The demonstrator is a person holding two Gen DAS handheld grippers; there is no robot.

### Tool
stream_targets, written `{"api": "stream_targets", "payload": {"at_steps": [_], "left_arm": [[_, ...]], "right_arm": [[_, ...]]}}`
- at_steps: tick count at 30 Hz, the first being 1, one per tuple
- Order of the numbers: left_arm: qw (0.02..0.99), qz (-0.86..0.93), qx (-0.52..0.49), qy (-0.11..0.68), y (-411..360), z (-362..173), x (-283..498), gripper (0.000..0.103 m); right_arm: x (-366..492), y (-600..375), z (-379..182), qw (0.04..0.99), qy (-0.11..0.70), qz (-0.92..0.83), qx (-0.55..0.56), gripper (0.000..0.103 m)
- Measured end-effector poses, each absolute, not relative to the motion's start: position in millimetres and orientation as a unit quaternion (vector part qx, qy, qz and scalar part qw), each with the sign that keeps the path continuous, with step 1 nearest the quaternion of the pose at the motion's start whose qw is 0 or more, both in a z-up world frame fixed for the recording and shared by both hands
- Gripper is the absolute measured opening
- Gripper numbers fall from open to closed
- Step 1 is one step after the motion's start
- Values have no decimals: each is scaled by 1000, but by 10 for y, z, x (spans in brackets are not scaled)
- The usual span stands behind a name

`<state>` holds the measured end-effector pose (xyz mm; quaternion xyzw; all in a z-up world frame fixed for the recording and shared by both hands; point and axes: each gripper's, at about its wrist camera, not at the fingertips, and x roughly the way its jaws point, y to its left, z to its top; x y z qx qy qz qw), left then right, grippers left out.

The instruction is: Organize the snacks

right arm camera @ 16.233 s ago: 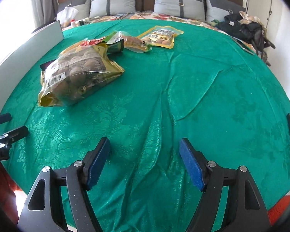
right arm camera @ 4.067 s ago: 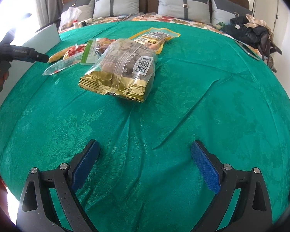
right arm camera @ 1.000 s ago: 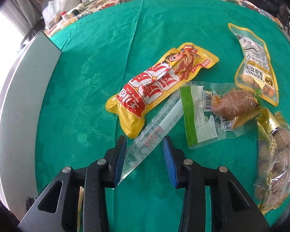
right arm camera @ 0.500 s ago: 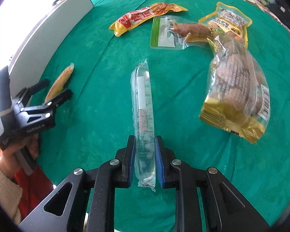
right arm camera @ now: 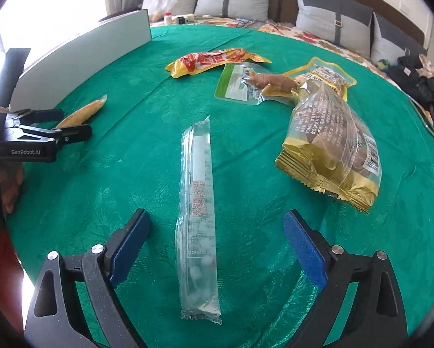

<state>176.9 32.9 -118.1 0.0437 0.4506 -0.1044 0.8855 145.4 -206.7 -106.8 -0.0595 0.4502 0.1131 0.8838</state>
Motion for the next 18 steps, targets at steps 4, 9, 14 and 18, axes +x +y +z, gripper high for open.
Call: {"api": "stream_targets", "payload": {"at_steps": [4, 9, 14, 18], "left_arm": [[886, -104, 44, 451, 330, -1183, 1766, 103], [886, -104, 44, 450, 329, -1184, 1766, 103], [886, -104, 44, 450, 329, -1183, 1767, 103], [886, -104, 44, 450, 330, -1183, 1766, 103]], "right_arm": [[1499, -2061, -1090, 885, 448, 112, -58, 96], [1504, -2064, -1091, 885, 448, 111, -58, 96], [1498, -2069, -1090, 885, 448, 110, -57, 96], [1494, -2074, -1089, 885, 448, 111, -57, 96]]}}
